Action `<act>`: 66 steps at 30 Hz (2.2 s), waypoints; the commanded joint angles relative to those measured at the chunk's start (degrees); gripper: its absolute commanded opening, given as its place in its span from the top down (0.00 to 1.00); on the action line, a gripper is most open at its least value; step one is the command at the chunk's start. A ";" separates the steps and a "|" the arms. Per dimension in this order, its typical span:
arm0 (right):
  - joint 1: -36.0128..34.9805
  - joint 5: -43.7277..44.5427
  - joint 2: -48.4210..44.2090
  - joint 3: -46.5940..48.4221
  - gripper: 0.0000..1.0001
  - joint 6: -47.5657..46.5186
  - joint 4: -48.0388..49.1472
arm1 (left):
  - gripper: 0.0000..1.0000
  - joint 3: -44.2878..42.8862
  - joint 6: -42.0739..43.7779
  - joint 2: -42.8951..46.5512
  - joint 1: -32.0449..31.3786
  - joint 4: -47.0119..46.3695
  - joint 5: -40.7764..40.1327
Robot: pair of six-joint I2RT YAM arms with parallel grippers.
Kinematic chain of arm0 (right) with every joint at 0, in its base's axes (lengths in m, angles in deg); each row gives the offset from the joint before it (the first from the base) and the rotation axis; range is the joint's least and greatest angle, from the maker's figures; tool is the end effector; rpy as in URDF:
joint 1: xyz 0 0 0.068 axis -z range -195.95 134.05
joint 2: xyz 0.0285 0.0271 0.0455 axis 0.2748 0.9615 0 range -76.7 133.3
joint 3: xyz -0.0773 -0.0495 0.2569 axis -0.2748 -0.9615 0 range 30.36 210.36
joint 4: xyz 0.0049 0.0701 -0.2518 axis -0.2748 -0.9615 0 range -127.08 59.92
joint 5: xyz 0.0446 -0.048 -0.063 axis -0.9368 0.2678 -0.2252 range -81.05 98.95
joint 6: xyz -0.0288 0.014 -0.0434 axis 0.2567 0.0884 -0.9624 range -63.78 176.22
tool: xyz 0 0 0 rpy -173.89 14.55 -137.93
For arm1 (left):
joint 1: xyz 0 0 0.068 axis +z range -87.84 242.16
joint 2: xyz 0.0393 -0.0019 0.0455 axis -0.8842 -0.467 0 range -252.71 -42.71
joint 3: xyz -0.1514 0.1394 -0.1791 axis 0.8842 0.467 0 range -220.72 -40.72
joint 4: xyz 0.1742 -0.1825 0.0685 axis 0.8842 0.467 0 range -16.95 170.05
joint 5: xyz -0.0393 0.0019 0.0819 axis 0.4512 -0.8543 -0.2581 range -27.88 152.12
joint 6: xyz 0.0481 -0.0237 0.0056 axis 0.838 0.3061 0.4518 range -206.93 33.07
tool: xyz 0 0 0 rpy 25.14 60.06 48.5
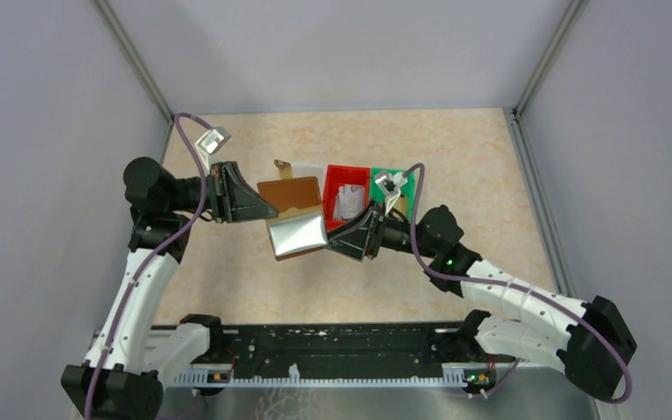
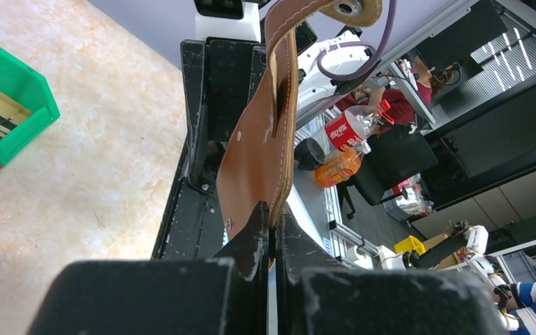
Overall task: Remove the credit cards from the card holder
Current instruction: Open the card holder.
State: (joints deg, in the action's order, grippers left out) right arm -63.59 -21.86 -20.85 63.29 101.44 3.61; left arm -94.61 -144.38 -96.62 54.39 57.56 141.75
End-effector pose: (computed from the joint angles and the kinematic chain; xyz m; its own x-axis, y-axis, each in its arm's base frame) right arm 0.1372 0.1774 0.3113 -0.6025 0.2442 -0.7599 -0.7751 0.0478 0.6300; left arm 0.1805 -0.0599 0.4082 -0.6700 -0.0618 -0.7397 0.7413 -0.0035 -0.6712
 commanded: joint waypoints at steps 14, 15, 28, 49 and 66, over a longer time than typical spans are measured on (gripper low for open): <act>-1.33 3.80 4.34 8.31 0.62 -0.85 6.37 | 1.00 -1.40 -2.83 0.70 -0.23 -3.50 0.47; -1.60 3.82 4.85 8.92 0.62 -1.17 6.33 | 1.00 -1.32 -3.10 0.65 -0.23 -3.62 0.53; -3.79 2.43 9.12 12.87 0.50 2.53 14.52 | 1.00 -0.20 -0.83 0.94 -0.23 -2.02 1.79; -3.79 4.61 12.04 10.89 1.00 10.77 19.05 | 0.29 -4.09 28.17 1.93 -0.15 22.37 2.50; -0.55 3.98 5.01 7.71 1.00 9.73 15.50 | 0.72 -4.73 34.24 4.78 -0.14 21.84 8.64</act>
State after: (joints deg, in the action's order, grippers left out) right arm -64.53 -17.97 -13.85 70.13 111.64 16.24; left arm -98.28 -111.70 -92.95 54.41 81.10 146.50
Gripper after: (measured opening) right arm 0.028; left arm 0.287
